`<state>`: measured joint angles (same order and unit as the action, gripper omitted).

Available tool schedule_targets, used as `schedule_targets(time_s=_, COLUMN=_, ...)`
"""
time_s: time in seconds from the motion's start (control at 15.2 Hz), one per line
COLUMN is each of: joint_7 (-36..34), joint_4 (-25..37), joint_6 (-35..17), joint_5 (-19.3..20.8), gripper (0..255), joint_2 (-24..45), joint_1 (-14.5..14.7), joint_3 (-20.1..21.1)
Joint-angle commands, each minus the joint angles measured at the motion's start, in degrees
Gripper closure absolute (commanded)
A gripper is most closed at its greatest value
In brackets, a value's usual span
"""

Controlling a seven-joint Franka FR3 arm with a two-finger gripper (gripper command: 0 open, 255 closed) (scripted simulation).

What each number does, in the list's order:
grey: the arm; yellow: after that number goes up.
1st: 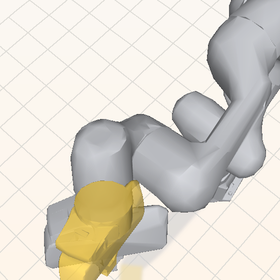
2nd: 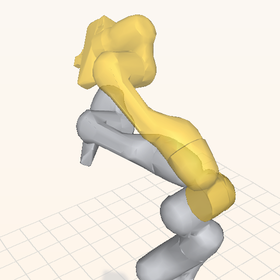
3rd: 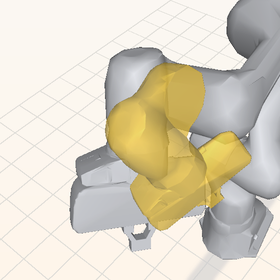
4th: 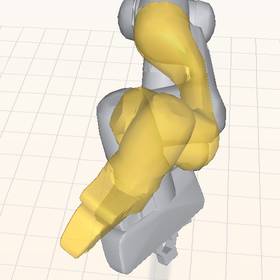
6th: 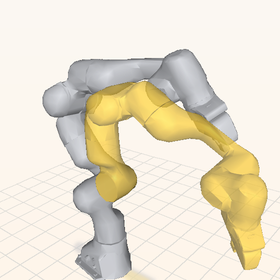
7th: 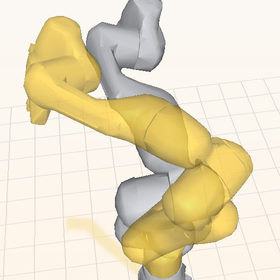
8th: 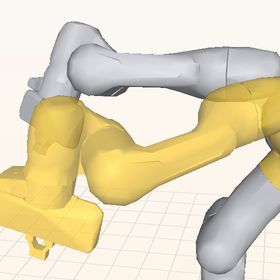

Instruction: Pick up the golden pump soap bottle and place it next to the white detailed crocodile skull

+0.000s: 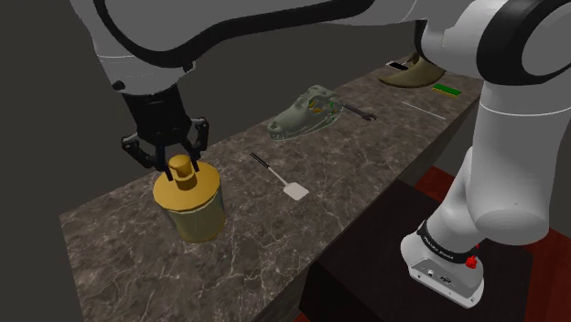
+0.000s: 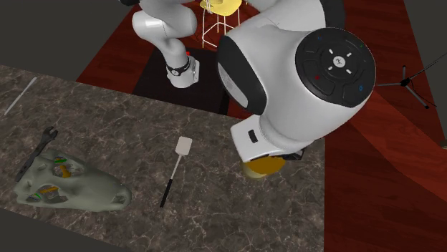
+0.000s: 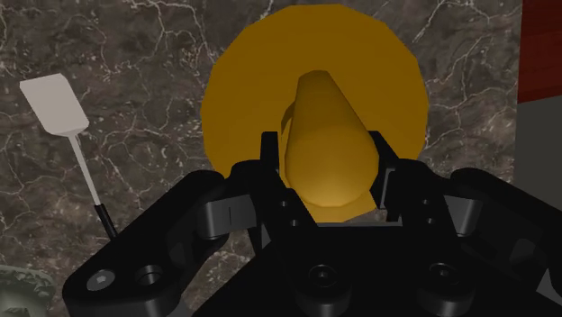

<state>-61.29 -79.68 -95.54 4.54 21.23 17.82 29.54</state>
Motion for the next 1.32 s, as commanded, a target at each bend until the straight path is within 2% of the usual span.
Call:
schedule_targets(time_s=0.0, joint_7=0.01, joint_4=1.73, joint_6=1.59, joint_5=0.05, gripper=255, joint_2=0.11, joint_1=0.13, joint_3=0.02)
schedule_targets(time_s=0.73, joint_7=-0.84, joint_4=14.0, joint_6=11.41, joint_5=1.18, gripper=255, joint_2=2.61, joint_1=2.18, joint_3=0.12)
schedule_targets(time_s=1.25, joint_7=-1.65, joint_4=27.57, joint_6=20.48, joint_5=3.29, gripper=255, joint_2=7.14, joint_1=5.49, joint_3=-0.1)
